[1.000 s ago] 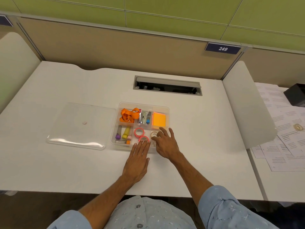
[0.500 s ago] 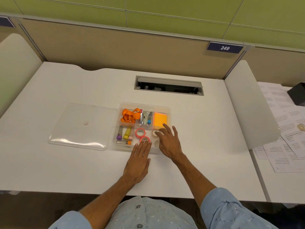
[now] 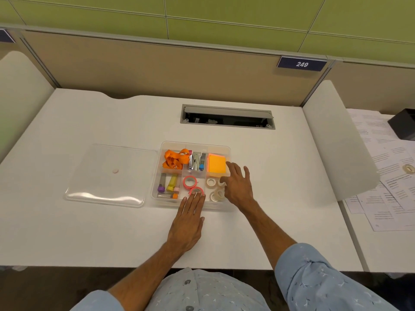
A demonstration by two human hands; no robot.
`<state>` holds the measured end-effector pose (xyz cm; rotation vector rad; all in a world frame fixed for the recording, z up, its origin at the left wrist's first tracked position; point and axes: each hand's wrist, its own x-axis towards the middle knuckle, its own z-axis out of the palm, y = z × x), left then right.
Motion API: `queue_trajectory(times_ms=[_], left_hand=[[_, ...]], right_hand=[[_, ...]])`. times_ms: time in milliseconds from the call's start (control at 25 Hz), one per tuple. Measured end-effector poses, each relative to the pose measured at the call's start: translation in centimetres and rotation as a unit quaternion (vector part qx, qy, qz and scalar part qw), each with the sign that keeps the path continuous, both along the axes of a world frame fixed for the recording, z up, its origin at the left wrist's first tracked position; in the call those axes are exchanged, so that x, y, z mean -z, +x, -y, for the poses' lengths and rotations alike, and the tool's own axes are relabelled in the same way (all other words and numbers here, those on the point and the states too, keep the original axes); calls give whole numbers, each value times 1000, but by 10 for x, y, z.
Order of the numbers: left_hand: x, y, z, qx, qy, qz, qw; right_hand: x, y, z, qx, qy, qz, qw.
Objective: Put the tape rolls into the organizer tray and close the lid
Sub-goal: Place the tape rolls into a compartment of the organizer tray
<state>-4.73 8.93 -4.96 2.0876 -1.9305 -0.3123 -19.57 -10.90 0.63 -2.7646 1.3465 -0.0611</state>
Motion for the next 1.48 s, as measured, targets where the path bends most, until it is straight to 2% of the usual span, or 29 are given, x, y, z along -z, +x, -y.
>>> queue_trajectory(times_ms=[280,640,840,1040,1480], left_hand=[[-3,1,-1,6,-5,2,1000],[-2,1,2,-2,19,-1,1000],[-3,0,2,-5,24,1,1000],[-1,2,3,-4,38,9,999],[2,2,2,5,14,29,999]], right_hand=[[-1,-4,-7,3,-12,-5,1000],[-13,5,-22,10,-23,103,994],[-4,21,-33,59,-1,103,993],[9,31,-37,81,17,60,995],[24,35,-32,121,-4,53,991]])
